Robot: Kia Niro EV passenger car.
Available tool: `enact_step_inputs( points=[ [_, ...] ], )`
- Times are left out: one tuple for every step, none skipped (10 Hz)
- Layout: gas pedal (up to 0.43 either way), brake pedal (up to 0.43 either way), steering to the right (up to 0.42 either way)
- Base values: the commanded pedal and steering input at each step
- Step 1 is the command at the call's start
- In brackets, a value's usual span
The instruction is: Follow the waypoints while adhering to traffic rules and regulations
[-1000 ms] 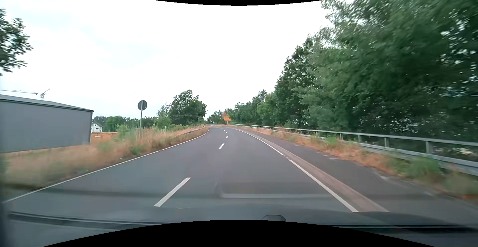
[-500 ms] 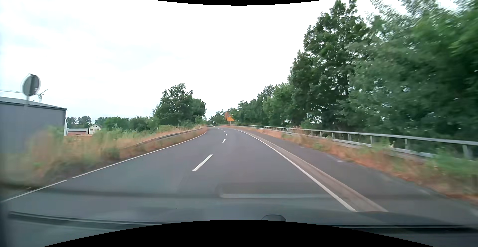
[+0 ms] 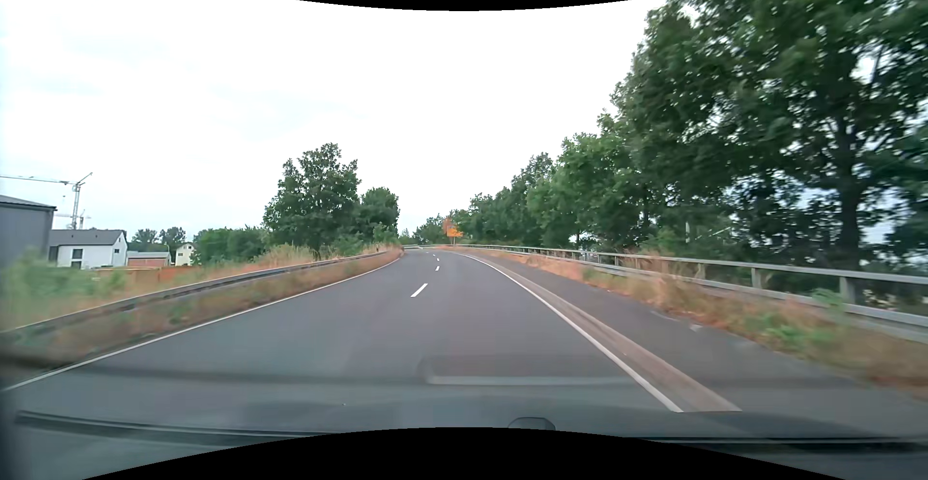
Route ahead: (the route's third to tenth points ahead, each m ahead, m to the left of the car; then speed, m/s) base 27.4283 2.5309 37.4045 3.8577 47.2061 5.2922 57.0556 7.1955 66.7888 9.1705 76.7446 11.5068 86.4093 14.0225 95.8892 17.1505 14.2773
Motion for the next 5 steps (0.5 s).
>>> enact_step_inputs(
  points=[
    [0.110, 0.000, -0.021],
    [0.110, 0.000, -0.021],
    [0.110, 0.000, -0.021],
    [0.110, 0.000, -0.022],
    [0.110, 0.000, -0.023]
  ],
)
